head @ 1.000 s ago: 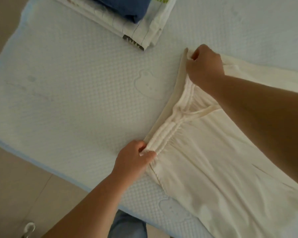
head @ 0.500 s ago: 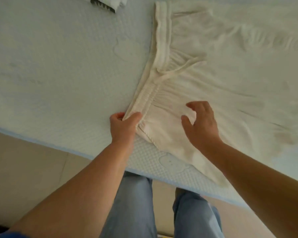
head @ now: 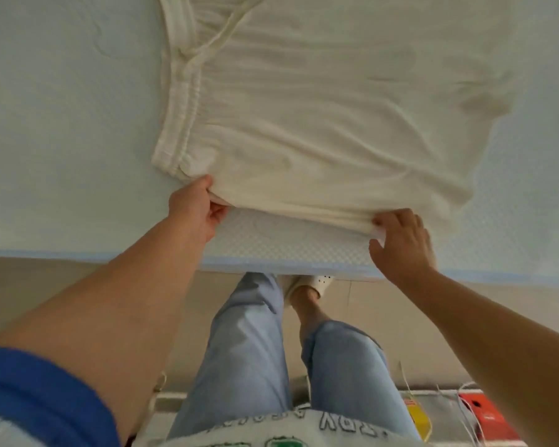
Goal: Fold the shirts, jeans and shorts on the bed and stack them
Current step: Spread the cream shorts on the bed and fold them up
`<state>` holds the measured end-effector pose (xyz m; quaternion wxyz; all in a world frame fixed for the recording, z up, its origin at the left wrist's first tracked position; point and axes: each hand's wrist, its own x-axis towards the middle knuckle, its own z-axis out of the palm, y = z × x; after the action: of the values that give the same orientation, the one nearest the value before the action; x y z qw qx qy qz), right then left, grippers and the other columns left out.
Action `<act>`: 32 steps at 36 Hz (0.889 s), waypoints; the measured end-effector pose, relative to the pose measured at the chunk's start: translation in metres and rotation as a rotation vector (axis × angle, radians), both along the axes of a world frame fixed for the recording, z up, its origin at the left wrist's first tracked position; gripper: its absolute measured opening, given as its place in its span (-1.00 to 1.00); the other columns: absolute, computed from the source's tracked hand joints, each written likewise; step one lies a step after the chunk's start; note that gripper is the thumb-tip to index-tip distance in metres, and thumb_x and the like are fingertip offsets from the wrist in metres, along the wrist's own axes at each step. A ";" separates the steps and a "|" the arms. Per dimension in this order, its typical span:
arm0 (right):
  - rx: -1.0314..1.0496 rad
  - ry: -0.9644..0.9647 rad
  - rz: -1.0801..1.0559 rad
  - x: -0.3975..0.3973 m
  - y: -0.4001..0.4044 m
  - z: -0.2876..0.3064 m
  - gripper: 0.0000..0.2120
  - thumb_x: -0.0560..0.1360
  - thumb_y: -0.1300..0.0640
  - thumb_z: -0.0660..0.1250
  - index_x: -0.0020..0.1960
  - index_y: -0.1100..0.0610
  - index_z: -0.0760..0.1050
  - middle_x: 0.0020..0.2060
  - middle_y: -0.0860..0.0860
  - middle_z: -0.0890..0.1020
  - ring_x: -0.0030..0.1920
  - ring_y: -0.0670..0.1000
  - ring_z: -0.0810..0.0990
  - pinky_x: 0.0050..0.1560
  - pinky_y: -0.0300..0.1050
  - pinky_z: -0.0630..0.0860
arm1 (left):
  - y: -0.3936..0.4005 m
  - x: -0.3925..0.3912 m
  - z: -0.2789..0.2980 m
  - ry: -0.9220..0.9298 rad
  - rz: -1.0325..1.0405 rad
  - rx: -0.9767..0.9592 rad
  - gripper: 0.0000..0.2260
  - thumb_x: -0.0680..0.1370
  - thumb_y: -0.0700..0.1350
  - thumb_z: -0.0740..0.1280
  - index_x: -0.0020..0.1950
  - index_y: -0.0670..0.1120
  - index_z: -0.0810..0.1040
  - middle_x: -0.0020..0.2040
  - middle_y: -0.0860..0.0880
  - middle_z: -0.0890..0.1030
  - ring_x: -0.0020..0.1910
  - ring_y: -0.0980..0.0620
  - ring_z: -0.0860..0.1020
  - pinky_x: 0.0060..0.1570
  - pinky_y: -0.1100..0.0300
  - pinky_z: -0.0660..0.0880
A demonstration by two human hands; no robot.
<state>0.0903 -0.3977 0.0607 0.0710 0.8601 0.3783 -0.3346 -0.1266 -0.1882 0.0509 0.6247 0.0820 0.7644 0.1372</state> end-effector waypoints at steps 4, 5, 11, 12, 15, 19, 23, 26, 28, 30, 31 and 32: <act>0.096 -0.080 -0.124 0.011 -0.025 -0.006 -0.56 0.38 0.19 0.38 0.24 0.16 0.43 0.22 0.16 0.38 0.23 0.19 0.30 0.23 0.02 0.19 | -0.016 0.006 0.000 -0.050 0.010 0.059 -0.87 0.55 -0.06 0.32 0.04 -0.08 0.53 -0.12 -0.05 0.63 -0.24 0.05 0.63 -0.40 0.24 0.55; 0.119 -0.090 -0.188 0.013 -0.031 -0.007 -0.54 0.37 0.19 0.38 0.25 0.16 0.41 0.24 0.16 0.36 0.25 0.18 0.28 0.25 0.03 0.18 | -0.022 0.008 0.000 -0.074 -0.002 0.052 -0.84 0.53 -0.03 0.34 0.05 -0.07 0.52 -0.08 -0.06 0.63 -0.18 0.03 0.63 -0.34 0.20 0.57; 0.241 -0.012 -0.890 0.026 -0.049 -0.011 -0.37 0.36 0.14 0.36 0.39 0.10 0.23 0.35 0.06 0.22 0.34 0.09 0.21 0.35 -0.05 0.15 | -0.055 0.026 0.000 -0.209 -0.047 0.008 -0.79 0.51 -0.09 0.37 0.11 -0.09 0.51 -0.06 -0.07 0.68 -0.05 -0.02 0.65 -0.06 0.07 0.57; 0.246 0.036 -1.012 0.031 -0.050 -0.013 -0.37 0.37 0.13 0.36 0.39 0.09 0.22 0.34 0.04 0.23 0.33 0.07 0.25 0.33 -0.05 0.23 | -0.059 0.030 -0.001 -0.182 -0.063 0.006 -0.82 0.52 -0.10 0.36 0.10 -0.09 0.50 -0.03 -0.07 0.67 -0.04 -0.02 0.64 -0.07 0.08 0.57; 0.301 0.153 -1.223 0.042 -0.055 -0.016 -0.43 0.37 0.12 0.40 0.33 0.09 0.30 0.17 -0.02 0.38 0.09 0.00 0.44 -0.01 -0.18 0.43 | -0.064 0.037 -0.004 -0.072 -0.079 0.010 -0.90 0.53 -0.11 0.34 0.02 -0.08 0.50 -0.03 -0.07 0.61 -0.08 0.01 0.60 -0.20 0.13 0.56; 0.339 0.280 -1.360 0.049 -0.064 -0.022 -0.67 0.38 0.09 0.43 0.10 0.10 0.45 -0.13 -0.04 0.51 -0.14 -0.03 0.48 -0.15 -0.18 0.41 | -0.063 0.036 -0.005 -0.016 -0.064 0.036 -0.91 0.51 -0.09 0.37 -0.04 -0.07 0.52 -0.19 -0.01 0.62 -0.25 0.08 0.61 -0.35 0.24 0.57; 0.474 0.344 -1.403 0.054 -0.071 -0.017 -0.82 0.42 0.12 0.38 -0.31 0.01 0.43 -0.36 -0.06 0.48 -0.26 -0.02 0.46 -0.19 -0.14 0.45 | -0.062 0.033 -0.002 0.020 -0.083 0.065 -0.89 0.50 -0.06 0.38 -0.02 -0.03 0.52 -0.18 0.01 0.61 -0.26 0.12 0.60 -0.39 0.28 0.53; 0.624 0.381 -1.419 0.062 -0.073 -0.011 -0.82 0.36 0.20 0.30 -0.36 0.00 0.41 -0.38 -0.07 0.52 -0.25 -0.04 0.52 -0.21 -0.19 0.48 | -0.062 0.033 0.001 0.034 -0.073 0.076 -0.89 0.50 -0.04 0.38 -0.02 -0.03 0.51 -0.16 0.01 0.61 -0.23 0.11 0.60 -0.41 0.27 0.52; 0.625 0.403 -1.336 0.067 -0.073 -0.010 -0.83 0.35 0.22 0.29 -0.34 -0.02 0.42 -0.34 -0.08 0.53 -0.21 -0.04 0.55 -0.18 -0.19 0.51 | -0.062 0.034 0.003 0.013 -0.069 0.078 -0.89 0.51 -0.05 0.37 -0.01 -0.03 0.51 -0.13 0.00 0.62 -0.19 0.09 0.62 -0.38 0.24 0.53; 0.560 0.428 -1.223 0.069 -0.072 -0.012 -0.81 0.38 0.25 0.34 -0.19 -0.03 0.44 -0.27 -0.08 0.52 -0.17 -0.04 0.55 -0.13 -0.17 0.53 | -0.063 0.036 0.004 -0.029 -0.067 0.079 -0.88 0.52 -0.07 0.36 0.01 -0.05 0.51 -0.07 -0.03 0.63 -0.16 0.06 0.64 -0.33 0.21 0.57; 0.517 0.430 -1.180 0.068 -0.071 -0.014 -0.78 0.39 0.26 0.37 -0.09 -0.01 0.43 -0.26 -0.09 0.50 -0.19 -0.06 0.54 -0.12 -0.17 0.52 | -0.063 0.036 0.005 -0.049 -0.066 0.076 -0.87 0.52 -0.07 0.36 0.03 -0.06 0.51 -0.05 -0.04 0.63 -0.15 0.05 0.65 -0.31 0.20 0.58; 0.484 0.411 -1.143 0.068 -0.069 -0.016 -0.73 0.39 0.24 0.40 -0.01 0.00 0.42 -0.28 -0.10 0.49 -0.22 -0.09 0.53 -0.15 -0.21 0.50 | -0.062 0.037 0.005 -0.067 -0.066 0.071 -0.85 0.52 -0.08 0.36 0.04 -0.07 0.51 -0.04 -0.06 0.64 -0.14 0.03 0.65 -0.30 0.18 0.59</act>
<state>0.1584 -0.4667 0.0445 -0.3873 0.8360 -0.0683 -0.3827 -0.0896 -0.2507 0.0560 0.6507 0.1243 0.7347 0.1462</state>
